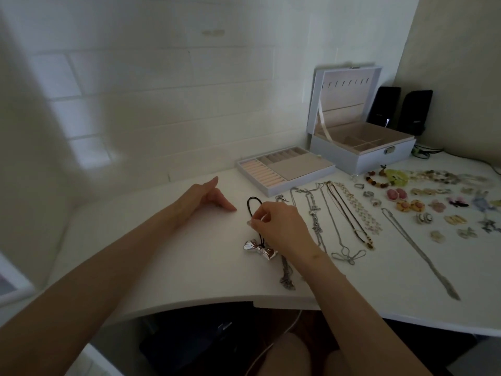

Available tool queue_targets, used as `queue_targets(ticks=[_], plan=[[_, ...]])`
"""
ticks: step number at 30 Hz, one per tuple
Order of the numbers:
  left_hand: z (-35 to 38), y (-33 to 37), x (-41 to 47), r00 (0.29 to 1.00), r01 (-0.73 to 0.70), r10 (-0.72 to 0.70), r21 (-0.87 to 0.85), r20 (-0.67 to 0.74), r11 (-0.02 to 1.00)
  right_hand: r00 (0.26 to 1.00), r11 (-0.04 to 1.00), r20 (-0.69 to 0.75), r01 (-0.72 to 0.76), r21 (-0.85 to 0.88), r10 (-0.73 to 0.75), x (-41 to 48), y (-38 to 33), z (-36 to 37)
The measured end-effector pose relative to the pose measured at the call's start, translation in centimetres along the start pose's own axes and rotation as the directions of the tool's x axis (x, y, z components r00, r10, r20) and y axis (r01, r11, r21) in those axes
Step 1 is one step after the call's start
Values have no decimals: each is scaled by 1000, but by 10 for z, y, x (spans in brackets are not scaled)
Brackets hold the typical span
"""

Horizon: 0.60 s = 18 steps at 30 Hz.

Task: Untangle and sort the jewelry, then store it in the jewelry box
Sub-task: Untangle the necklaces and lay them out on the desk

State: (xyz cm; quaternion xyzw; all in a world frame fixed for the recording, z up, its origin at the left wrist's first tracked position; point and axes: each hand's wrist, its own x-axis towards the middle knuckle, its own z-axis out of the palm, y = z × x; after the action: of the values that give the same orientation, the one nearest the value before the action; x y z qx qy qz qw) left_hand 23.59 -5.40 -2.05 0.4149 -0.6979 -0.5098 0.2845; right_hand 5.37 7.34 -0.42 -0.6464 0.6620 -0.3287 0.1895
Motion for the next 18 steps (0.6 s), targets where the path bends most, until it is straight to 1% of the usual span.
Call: queue_targets(ticks=[2,4,7,10,12,14,16,18], plan=[[-2,1,-8,1000,10,-10,-42,0,999,1000,1000,-8,1,12,-1,1,0,0],[-1,4,-12,999,-36,36,-28,-28,999,1000,1000,-26,-6,6,7,2,2,-2],[7,10,-14,986,-145,152,96,-67,985,1000,1000,-26,-17,20,17,4,7,-10],[16,18,-10,981,-179,193,250,-30,952,997,999,69,32,14,-33,0,8,-17],[21,20,-5,972,-219,233,418,20,881,991,997,110,75,0,-74,-5,8,-19],[26,21,-2,963,-254,260,556,71,791,986,992,115,122,-24,-118,-9,8,-19],[32,21,0,957,-276,270,640,110,717,982,987,116,155,-39,-150,-12,9,-17],[37,26,1,952,-279,283,702,114,655,982,984,100,169,-64,-162,-12,12,-18]])
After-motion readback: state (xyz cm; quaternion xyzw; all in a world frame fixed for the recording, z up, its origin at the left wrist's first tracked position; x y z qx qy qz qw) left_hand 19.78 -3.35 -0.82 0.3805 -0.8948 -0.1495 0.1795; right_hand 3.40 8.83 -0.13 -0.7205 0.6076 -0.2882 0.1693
